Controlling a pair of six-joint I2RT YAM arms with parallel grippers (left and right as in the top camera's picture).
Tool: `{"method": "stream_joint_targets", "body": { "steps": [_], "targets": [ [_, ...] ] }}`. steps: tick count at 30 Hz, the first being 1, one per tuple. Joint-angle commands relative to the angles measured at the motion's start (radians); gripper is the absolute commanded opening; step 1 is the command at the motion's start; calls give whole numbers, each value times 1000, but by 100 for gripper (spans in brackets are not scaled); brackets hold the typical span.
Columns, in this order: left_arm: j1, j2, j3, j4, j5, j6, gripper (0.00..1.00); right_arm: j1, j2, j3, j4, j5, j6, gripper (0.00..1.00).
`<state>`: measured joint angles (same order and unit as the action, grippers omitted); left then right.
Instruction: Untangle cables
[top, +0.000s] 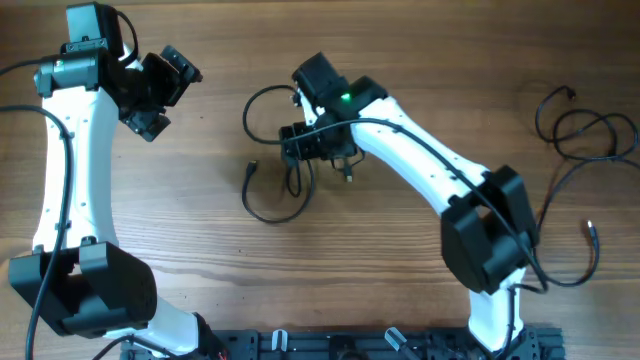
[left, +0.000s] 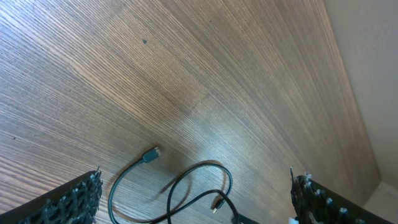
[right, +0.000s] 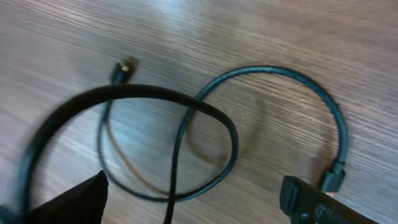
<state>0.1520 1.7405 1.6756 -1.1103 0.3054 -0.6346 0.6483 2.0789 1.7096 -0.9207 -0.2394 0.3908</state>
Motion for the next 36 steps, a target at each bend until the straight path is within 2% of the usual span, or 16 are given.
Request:
{"method": "stream_joint_targets", "body": {
  "steps": [1, 5, 12, 16, 19, 23, 26, 32, 36],
  "targets": [
    [2, -10, -7, -2, -3, 1, 100, 33, 82, -3, 17, 41, 46, 86],
    [2, -10, -7, -2, -11, 2, 100, 65, 133, -3, 34, 88, 108, 81],
    [2, -10, -7, -2, -11, 2, 100, 97, 185, -3, 61, 169, 144, 63],
    [2, -10, -7, -1, -11, 2, 100, 99, 189, -3, 60, 169, 147, 49],
    [2, -10, -7, -1, -11, 1, 100, 99, 189, -3, 69, 169, 156, 43],
    [2, -10, -7, 5, -10, 1, 100, 89, 183, 2, 69, 164, 137, 26],
    [1, -10, -7, 6, -10, 1, 100, 64, 158, 41, 16, 154, 106, 14],
    [1, -10, -7, 6, -10, 1, 100, 1, 25, 143, -65, 142, 52, 6],
    [1, -10, -7, 7, -11, 1, 100, -71, -154, 181, -59, 155, 21, 4]
  ]
}}
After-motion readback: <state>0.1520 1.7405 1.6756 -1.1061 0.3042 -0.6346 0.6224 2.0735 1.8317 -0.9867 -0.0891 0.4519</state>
